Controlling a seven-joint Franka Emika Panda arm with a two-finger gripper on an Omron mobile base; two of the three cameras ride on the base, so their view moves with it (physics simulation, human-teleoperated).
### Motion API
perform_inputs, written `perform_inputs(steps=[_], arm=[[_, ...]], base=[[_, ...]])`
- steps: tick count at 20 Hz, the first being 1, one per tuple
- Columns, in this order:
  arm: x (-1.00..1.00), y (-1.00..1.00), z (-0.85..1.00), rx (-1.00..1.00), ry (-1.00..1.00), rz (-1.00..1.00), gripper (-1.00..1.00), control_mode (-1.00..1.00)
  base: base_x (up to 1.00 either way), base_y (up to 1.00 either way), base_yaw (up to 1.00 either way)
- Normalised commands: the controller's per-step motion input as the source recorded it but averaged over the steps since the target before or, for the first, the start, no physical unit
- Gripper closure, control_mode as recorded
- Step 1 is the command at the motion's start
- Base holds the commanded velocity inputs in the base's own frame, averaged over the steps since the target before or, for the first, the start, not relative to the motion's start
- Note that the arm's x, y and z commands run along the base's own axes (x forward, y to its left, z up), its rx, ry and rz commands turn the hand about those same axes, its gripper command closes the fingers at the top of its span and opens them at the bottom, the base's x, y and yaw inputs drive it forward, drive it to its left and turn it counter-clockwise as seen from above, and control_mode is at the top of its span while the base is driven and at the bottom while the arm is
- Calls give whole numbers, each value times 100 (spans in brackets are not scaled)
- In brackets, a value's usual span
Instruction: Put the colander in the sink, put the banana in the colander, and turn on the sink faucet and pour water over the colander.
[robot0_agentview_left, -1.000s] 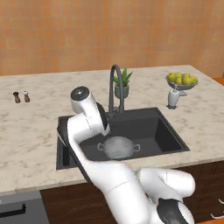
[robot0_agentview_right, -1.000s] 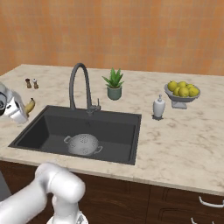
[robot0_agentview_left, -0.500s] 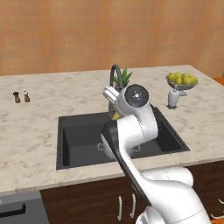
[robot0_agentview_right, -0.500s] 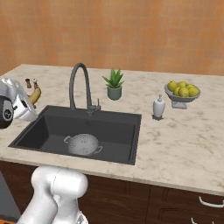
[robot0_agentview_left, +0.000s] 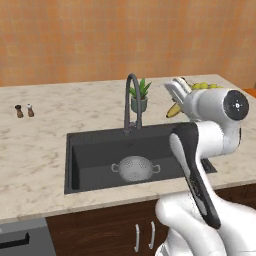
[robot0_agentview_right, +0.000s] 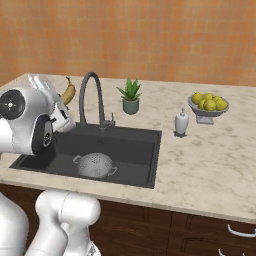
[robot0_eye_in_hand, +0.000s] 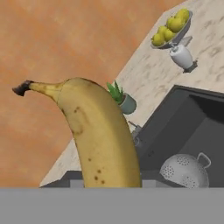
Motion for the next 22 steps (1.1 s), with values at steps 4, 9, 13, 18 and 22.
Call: perform_inputs(steps=[4,9,13,18,22], arm=[[70,-87,6,16,10,22,100,-100],[91,-29,-41,7,25,30,100,-100],[84,0,-53,1,27,35,100,-100],[46,-2,-56,1,16,37,100,-100],[27,-1,-86,5,13,36,100,-100]], base=[[0,0,0],[0,0,0],[0,0,0],[0,0,0],[0,0,0]])
